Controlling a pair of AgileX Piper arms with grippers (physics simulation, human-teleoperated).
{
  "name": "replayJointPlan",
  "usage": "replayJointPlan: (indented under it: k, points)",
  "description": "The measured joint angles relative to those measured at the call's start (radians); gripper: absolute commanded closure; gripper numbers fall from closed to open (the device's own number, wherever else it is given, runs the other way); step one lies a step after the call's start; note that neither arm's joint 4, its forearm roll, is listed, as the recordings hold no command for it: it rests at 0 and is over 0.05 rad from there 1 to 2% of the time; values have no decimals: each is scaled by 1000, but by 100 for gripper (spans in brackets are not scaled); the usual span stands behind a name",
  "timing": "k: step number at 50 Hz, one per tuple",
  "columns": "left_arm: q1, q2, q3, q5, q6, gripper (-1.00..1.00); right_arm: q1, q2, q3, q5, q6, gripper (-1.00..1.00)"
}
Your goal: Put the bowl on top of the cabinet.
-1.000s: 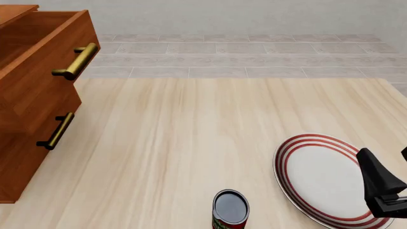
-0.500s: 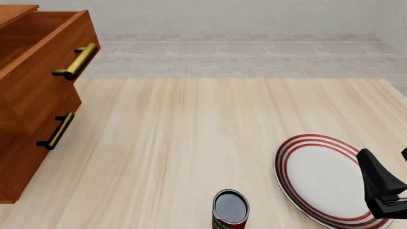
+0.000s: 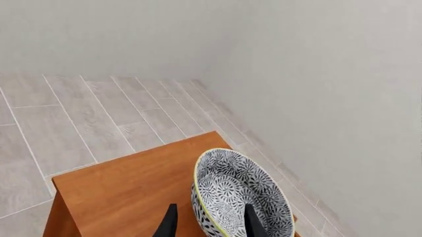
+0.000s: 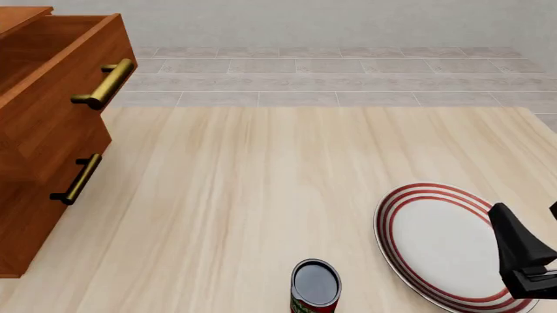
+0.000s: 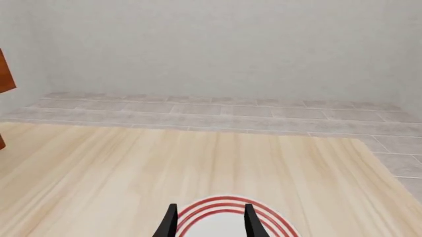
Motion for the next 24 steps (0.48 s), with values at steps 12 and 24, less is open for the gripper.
replayJointPlan:
  k: [12,24]
  points:
    - [-2,-24,-16,17,6,-100,-2,-6,0,4,-2,-100]
    - [-22,-44,-41,39,-5,-100,-1,-12,0,8,-3,-100]
